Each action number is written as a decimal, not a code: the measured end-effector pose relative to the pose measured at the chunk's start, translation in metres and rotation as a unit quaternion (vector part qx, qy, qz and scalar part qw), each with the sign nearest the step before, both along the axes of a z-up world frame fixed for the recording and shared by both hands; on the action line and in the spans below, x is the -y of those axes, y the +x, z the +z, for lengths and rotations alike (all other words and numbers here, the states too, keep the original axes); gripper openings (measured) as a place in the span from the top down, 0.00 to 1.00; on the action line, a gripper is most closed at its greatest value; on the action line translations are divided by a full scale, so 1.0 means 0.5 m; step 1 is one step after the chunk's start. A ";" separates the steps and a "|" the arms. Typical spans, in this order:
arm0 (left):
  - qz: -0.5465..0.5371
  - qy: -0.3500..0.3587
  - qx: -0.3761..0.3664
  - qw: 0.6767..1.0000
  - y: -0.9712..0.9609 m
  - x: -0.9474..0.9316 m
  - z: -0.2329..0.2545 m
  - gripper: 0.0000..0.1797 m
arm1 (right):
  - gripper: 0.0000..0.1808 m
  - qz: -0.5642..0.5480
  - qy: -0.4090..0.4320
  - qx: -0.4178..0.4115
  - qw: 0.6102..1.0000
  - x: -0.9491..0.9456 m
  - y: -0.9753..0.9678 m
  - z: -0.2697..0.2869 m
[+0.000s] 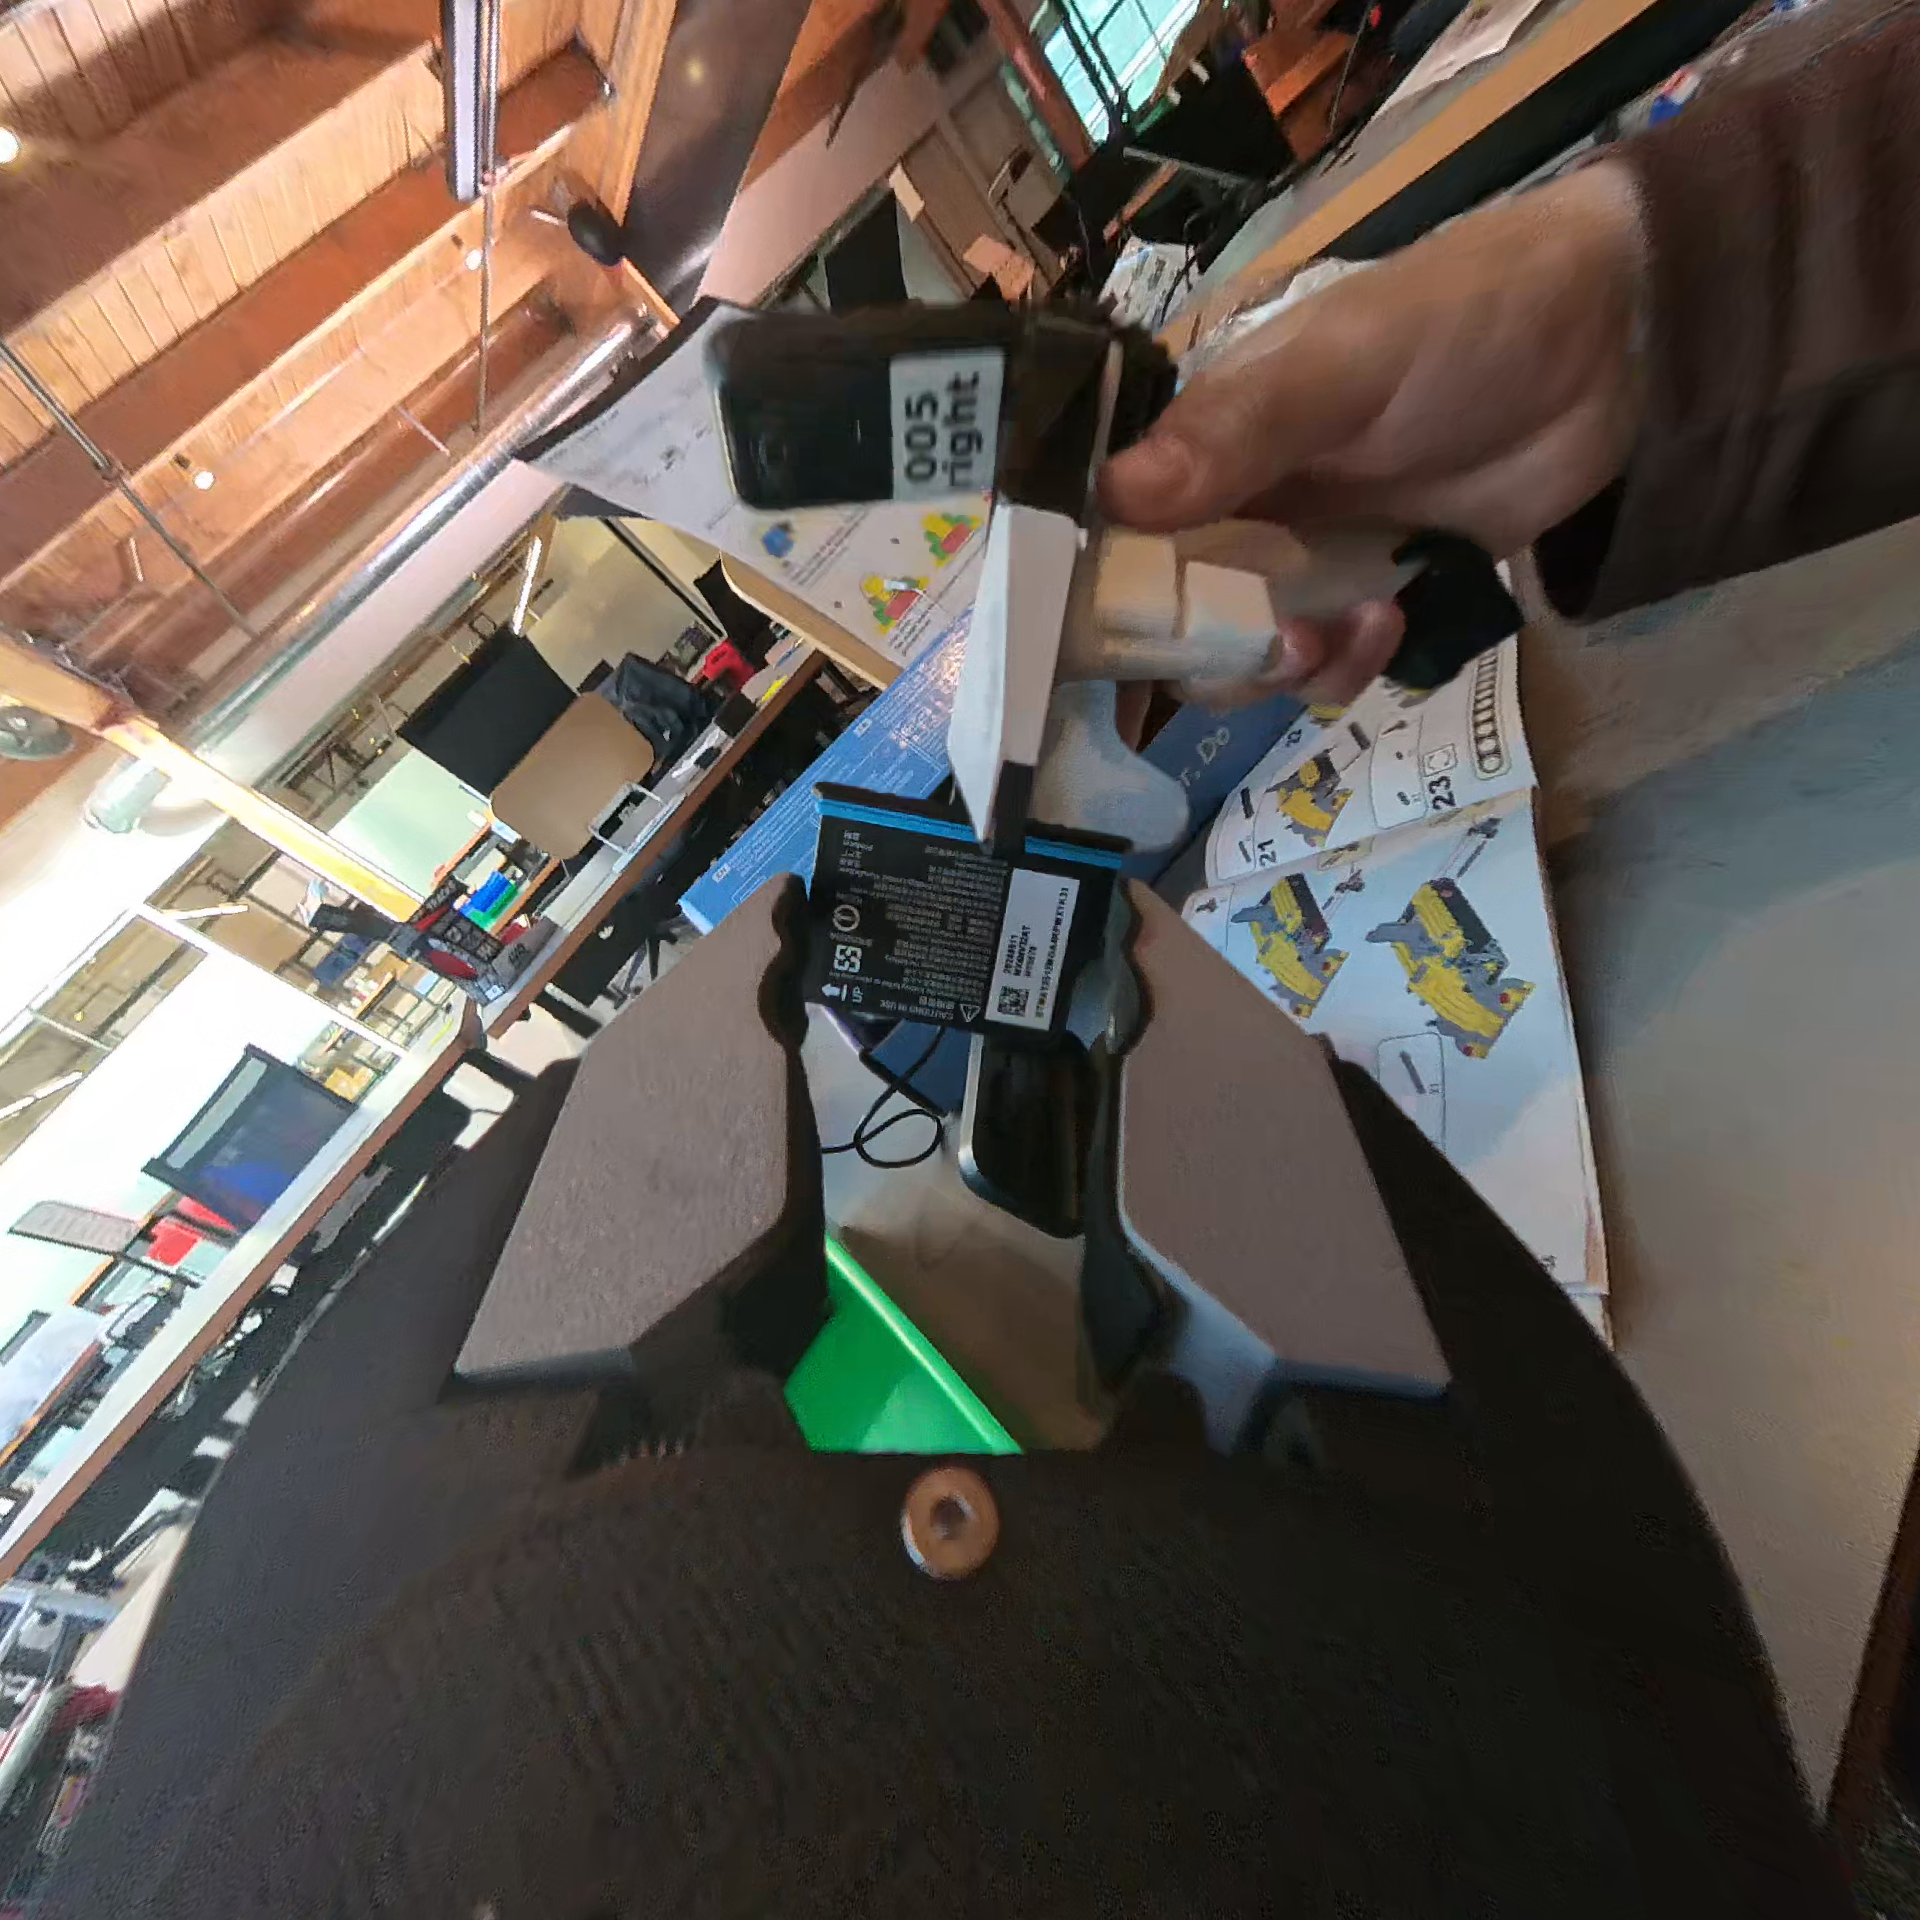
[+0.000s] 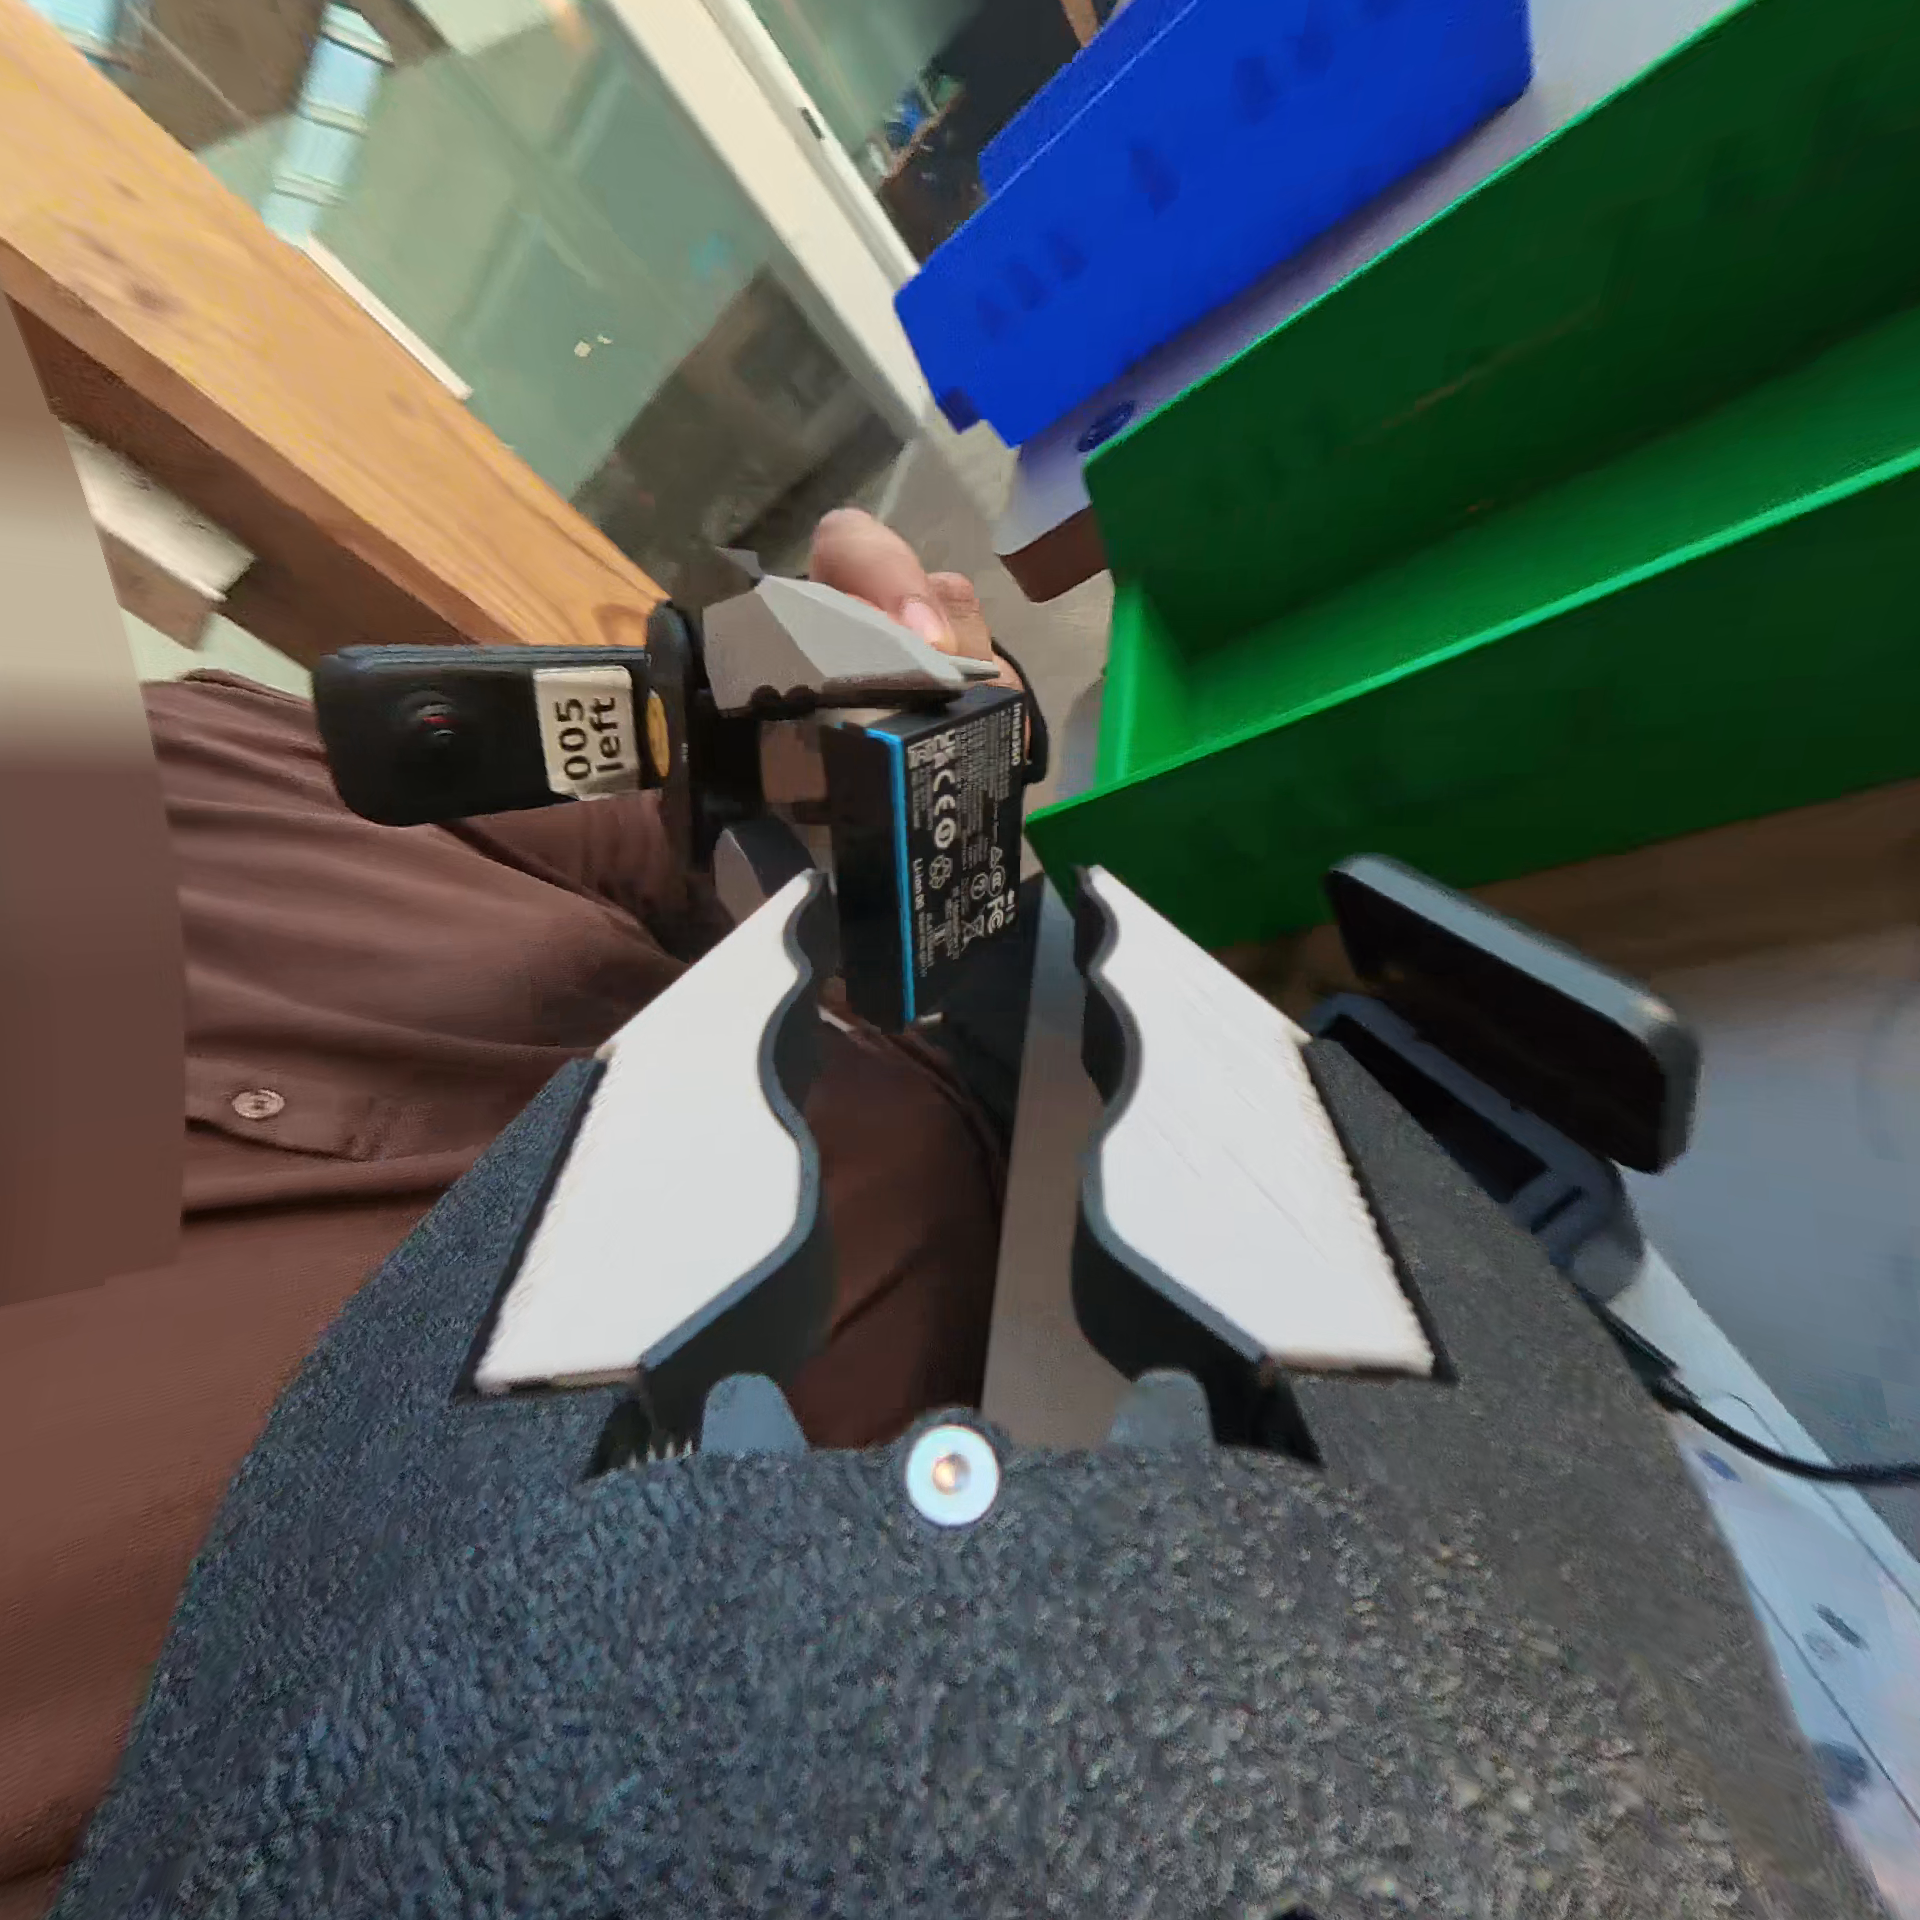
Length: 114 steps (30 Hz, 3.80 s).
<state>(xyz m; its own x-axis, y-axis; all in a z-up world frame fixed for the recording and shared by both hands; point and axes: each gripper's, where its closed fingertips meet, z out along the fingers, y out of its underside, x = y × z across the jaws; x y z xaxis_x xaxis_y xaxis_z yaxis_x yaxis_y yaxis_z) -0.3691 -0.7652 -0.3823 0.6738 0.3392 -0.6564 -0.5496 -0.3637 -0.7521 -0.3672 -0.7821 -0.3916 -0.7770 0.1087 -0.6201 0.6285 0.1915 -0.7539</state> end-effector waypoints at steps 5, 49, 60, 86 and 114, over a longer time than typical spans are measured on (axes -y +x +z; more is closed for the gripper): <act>0.033 -0.032 -0.004 0.999 -0.009 -0.018 -0.021 0.69 | 0.87 -0.057 0.104 -0.092 0.989 -0.010 -0.003 -0.018; 0.111 0.020 0.169 0.979 0.037 -0.029 -0.143 0.67 | 0.92 -0.056 0.040 0.106 0.992 -0.048 -0.008 -0.101; 0.155 -0.038 -0.071 0.985 0.041 -0.052 -0.137 0.80 | 0.93 -0.114 -0.039 0.164 0.979 -0.056 0.032 -0.103; 0.014 0.297 0.244 0.923 -0.010 0.170 0.051 0.95 | 0.73 -0.192 0.467 -0.008 0.863 -0.082 0.025 -0.306; -0.090 0.311 0.342 0.882 -0.009 0.173 0.031 0.95 | 0.41 -0.187 0.600 0.054 0.776 -0.107 0.010 -0.325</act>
